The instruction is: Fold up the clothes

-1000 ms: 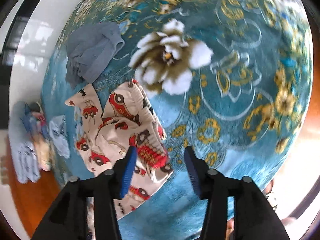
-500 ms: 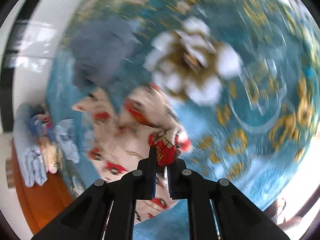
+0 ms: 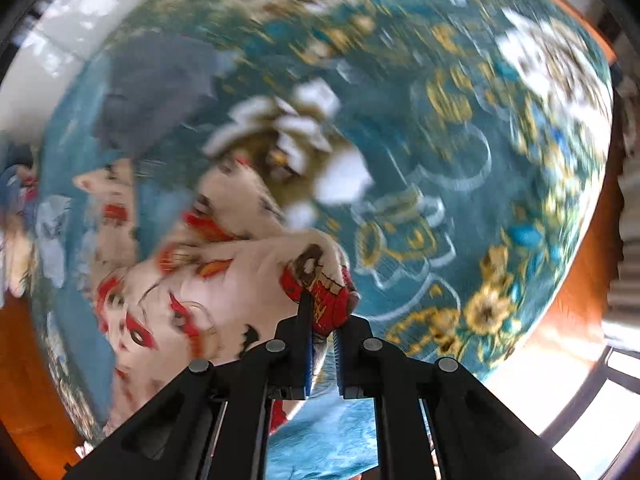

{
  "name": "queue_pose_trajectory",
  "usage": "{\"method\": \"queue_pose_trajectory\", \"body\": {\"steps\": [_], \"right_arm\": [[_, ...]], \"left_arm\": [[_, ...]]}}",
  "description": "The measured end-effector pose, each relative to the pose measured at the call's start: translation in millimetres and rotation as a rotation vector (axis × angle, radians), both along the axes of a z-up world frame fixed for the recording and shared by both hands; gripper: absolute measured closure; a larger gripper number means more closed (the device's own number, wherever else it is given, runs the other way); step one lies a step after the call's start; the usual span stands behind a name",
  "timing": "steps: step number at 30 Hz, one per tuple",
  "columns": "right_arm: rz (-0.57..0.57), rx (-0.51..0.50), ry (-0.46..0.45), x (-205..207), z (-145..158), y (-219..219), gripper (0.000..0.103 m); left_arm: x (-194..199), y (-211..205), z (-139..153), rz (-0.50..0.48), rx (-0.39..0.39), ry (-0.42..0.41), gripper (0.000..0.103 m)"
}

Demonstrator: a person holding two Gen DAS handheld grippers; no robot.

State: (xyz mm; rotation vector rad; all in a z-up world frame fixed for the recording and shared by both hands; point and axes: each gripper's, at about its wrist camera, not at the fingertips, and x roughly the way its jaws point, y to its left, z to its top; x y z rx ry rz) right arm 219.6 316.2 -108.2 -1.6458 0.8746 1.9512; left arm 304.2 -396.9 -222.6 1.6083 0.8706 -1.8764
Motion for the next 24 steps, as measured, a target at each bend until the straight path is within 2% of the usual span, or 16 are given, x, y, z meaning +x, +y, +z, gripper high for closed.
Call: {"method": "queue_pose_trajectory", "body": {"steps": [4, 7, 8, 9, 11, 13, 15, 16, 19, 21, 24], "right_arm": [[0.003, 0.008, -0.02, 3, -5, 1, 0.094], [0.004, -0.003, -0.002, 0, 2, 3, 0.093], [0.001, -0.005, 0.002, 0, 5, 4, 0.091], [-0.002, -0.008, 0.007, -1, 7, 5, 0.083], [-0.007, -0.012, 0.017, 0, 13, 7, 0.074], [-0.024, -0.008, 0.02, 4, 20, 14, 0.071], [-0.072, -0.006, 0.024, 7, 27, 27, 0.067], [-0.089, -0.007, 0.028, 7, 29, 32, 0.066], [-0.075, -0.032, 0.038, -8, 31, 44, 0.065], [-0.053, -0.065, 0.044, -29, 24, 47, 0.065], [-0.01, -0.13, 0.057, -73, 5, 49, 0.065]], "left_arm": [[-5, -4, 5, -0.022, 0.009, 0.004, 0.096], [-7, -10, 12, 0.003, 0.031, 0.006, 0.094], [-7, -12, 14, 0.017, 0.036, 0.001, 0.093], [-8, -14, 17, 0.03, 0.04, -0.004, 0.092], [-5, -19, 23, 0.068, 0.038, -0.019, 0.074], [-6, -22, 35, 0.103, 0.033, -0.016, 0.062], [-11, -24, 48, 0.135, 0.028, -0.005, 0.061], [-20, -19, 56, 0.128, 0.029, 0.01, 0.061], [-82, 20, 79, 0.02, 0.046, 0.089, 0.06], [-131, 55, 85, -0.059, 0.081, 0.139, 0.058], [-216, 130, 86, -0.204, 0.168, 0.2, 0.049]]}}
